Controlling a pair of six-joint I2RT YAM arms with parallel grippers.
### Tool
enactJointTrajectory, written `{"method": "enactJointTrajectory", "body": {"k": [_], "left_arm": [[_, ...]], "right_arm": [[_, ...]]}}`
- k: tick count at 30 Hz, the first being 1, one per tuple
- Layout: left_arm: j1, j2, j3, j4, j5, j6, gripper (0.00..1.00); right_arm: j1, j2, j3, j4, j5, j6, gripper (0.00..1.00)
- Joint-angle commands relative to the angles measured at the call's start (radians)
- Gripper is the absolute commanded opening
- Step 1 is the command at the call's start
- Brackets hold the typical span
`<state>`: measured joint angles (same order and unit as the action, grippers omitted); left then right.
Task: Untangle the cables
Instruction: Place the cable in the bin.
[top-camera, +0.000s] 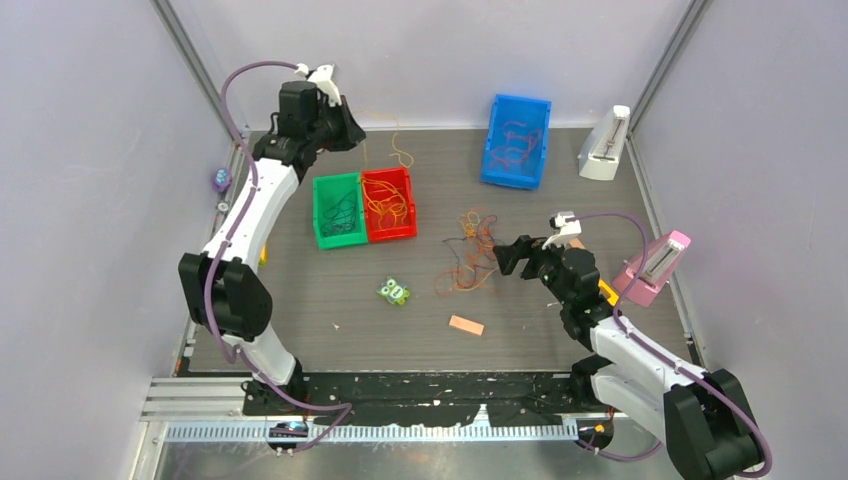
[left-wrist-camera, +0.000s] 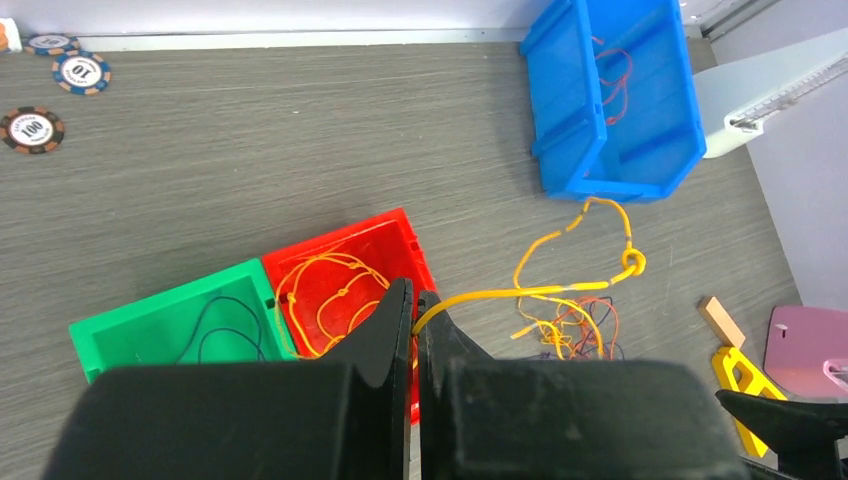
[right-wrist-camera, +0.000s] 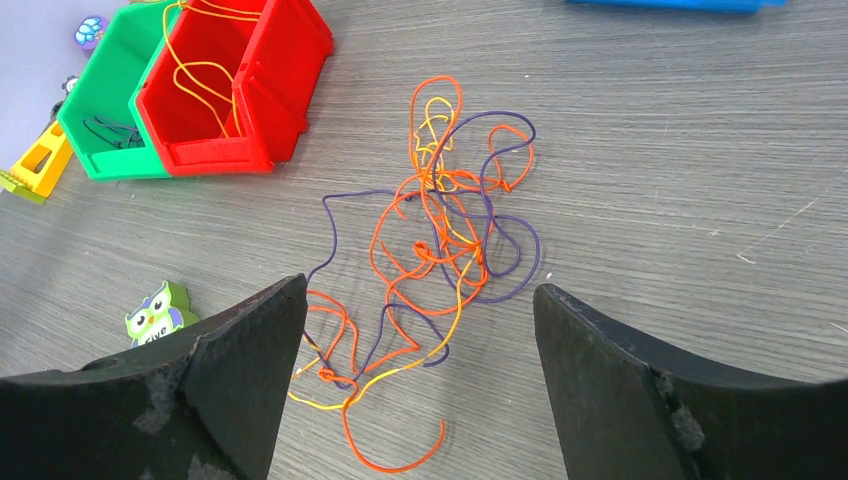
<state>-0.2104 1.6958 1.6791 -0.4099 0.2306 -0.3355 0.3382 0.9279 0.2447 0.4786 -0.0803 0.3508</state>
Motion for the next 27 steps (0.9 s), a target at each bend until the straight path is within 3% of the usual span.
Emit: {"method": "enactJointTrajectory", "body": {"k": [1,12,17,24,27], "left_arm": [[-0.041,-0.002,0.002,0.006,0.03,0.003,0.0],[-0.132,0.047,-0.037,0.02,0.064,-0.075,0.0],[-0.182,0.035,-0.16,0.108,0.11,-0.163,0.0],[-0.162,-0.018,-0.332,0.347,0.129,-0.385,0.0],[-0.141,-0.052,-0.398,0.396,0.053,-0.509,0.0]], "right_arm": [[0.003,-0.008,-0.001,0.059,0.008,0.006,0.88],[0.002,-0.027,-0.005,0.056,0.014,0.009,0.88],[0.002,-0.041,-0.008,0.044,0.021,0.004,0.88],[0.002,-0.045,-0.007,0.042,0.019,0.004,0.88],[0.003,-0.05,-0.009,0.039,0.022,0.003,0.88]]}}
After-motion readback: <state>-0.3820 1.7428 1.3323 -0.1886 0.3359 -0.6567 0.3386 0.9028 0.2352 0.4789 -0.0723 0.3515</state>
